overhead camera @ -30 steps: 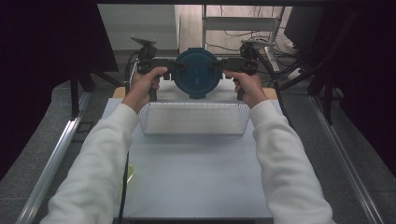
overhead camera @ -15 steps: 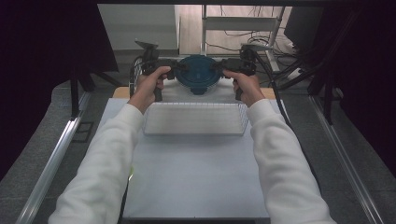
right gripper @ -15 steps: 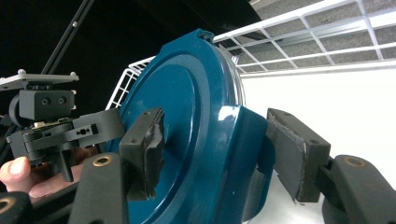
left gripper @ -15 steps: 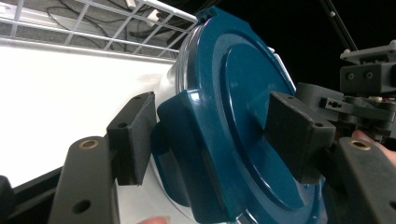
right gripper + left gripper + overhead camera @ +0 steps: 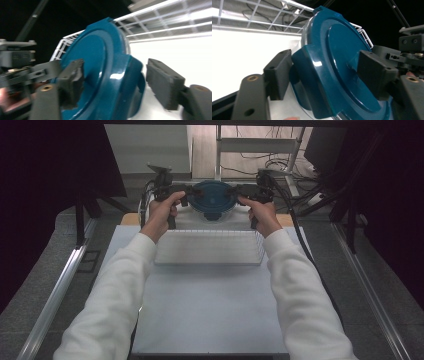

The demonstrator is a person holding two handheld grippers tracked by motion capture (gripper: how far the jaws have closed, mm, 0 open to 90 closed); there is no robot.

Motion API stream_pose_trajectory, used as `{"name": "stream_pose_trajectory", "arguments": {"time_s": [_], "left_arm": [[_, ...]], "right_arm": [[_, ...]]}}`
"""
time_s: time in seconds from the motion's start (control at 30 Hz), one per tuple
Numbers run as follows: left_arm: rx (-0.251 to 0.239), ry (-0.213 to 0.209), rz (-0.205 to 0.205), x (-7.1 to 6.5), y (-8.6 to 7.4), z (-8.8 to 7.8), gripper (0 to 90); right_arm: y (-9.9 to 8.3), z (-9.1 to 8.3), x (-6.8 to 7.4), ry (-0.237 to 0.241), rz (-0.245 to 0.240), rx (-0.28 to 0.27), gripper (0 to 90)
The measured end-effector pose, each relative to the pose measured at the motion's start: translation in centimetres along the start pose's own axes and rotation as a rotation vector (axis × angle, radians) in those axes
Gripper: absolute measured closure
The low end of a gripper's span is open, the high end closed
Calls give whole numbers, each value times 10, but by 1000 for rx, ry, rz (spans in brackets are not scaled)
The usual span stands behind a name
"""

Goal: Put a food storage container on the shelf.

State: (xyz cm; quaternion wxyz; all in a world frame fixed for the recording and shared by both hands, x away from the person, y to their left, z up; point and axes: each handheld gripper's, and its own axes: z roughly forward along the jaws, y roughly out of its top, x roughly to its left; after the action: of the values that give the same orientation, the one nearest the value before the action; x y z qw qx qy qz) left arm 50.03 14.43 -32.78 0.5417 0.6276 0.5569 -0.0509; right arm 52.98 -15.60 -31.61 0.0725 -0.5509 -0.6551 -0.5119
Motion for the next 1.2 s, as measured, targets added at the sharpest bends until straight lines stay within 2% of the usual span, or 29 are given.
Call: {"name": "stream_pose_trajectory", "arguments": {"time_s": [0.1,0.17,0.2,0.3,0.37,0.43,0.5,0.53,0.57,0.6,0.63,0.7,0.73,0.8,0.83,0.87,1.03,1.2], "left_arm": [[-5,13,36,-5,-1,-2,220],[-20,20,48,-6,-1,-5,195],[-32,25,55,-7,-1,-7,195],[-67,44,87,-11,-2,-14,189],[-78,48,119,-16,-4,-22,186],[-78,53,130,-18,-5,-24,185],[-80,55,147,-21,-7,-30,193],[-88,53,150,-23,-9,-33,193],[-94,48,152,-24,-12,-35,201],[-85,52,169,-28,-19,-40,210],[-85,52,169,-28,-19,-40,209],[-81,103,207,-37,-33,-45,215],[-81,103,207,-37,-33,-45,215],[-91,121,252,-45,-47,-49,217],[-91,121,252,-45,-47,-49,218],[-87,123,272,-47,-52,-51,218],[-87,104,342,-57,-81,-61,231],[-66,56,364,-63,-111,-72,252]], "right_arm": [[0,-4,2,-58,-55,-27,233],[-1,-8,6,-55,-89,-24,208],[-1,-8,6,-55,-89,-24,208],[-6,-12,13,-86,-147,-47,181],[-11,-16,19,-91,-178,-89,162],[-13,-18,20,-90,-183,-96,159],[-18,-25,26,-126,-234,-114,152],[-18,-25,26,-126,-234,-114,152],[-20,-27,28,-135,-255,-121,152],[-22,-33,31,-132,-291,-129,153],[-22,-33,31,-132,-291,-129,153],[-27,-41,34,-120,-334,-144,157],[-27,-41,34,-120,-334,-144,157],[-34,-51,35,-127,-370,-154,165],[-34,-51,35,-127,-370,-154,165],[-37,-55,36,-134,-385,-160,168],[-57,-72,39,-97,-456,-151,192],[-85,-87,44,-55,-532,-126,206]]}}
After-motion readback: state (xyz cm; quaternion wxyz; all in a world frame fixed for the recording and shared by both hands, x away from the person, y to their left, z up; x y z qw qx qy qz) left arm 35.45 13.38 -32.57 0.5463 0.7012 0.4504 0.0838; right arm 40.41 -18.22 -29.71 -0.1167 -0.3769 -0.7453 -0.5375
